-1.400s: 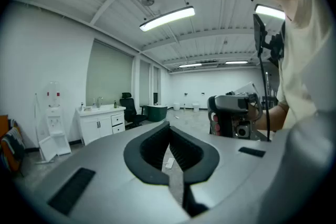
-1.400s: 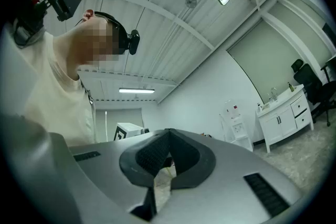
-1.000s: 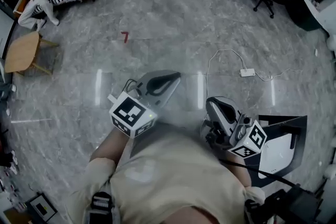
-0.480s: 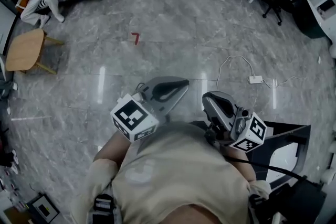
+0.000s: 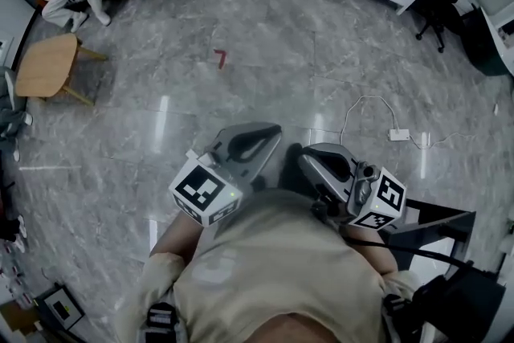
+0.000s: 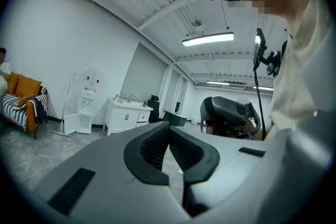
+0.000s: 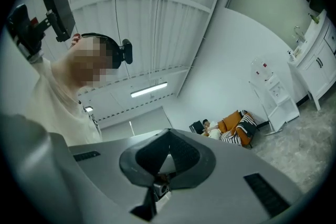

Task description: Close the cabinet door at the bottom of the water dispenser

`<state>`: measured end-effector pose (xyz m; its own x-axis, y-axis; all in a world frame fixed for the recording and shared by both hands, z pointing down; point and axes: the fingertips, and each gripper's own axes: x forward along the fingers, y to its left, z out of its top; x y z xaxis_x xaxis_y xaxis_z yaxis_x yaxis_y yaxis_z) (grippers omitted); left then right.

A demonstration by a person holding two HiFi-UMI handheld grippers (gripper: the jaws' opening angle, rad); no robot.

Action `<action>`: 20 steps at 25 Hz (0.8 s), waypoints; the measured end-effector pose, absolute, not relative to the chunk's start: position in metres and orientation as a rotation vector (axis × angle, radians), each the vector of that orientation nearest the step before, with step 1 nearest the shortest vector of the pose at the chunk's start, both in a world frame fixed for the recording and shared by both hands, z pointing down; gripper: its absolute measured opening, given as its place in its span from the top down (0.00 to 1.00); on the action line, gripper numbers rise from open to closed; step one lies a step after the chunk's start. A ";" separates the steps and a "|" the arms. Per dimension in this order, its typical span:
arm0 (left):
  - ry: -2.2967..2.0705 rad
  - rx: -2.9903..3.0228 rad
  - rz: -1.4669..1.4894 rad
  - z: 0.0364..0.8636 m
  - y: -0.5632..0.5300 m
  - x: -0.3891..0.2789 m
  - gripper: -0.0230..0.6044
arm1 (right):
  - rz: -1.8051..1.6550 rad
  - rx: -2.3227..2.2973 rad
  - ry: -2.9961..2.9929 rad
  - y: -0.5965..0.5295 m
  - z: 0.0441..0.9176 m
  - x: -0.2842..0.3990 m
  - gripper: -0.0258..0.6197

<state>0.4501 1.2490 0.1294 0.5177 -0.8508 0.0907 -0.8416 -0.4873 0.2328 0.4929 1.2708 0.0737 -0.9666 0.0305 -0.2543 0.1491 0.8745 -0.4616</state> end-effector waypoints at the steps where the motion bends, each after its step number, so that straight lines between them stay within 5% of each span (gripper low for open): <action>1: -1.437 2.505 -0.046 0.131 1.247 0.448 0.98 | -0.725 0.150 2.809 1.268 0.074 0.490 0.94; 20: -1.596 2.494 0.186 0.115 1.073 0.490 0.98 | -0.794 0.045 2.748 1.096 0.084 0.543 0.94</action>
<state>0.4903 1.0733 0.1148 0.4179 -0.8867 0.1981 -0.9084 -0.4104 0.0795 0.5432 1.0961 0.0837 -0.9603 -0.0470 -0.2749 0.1068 0.8485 -0.5182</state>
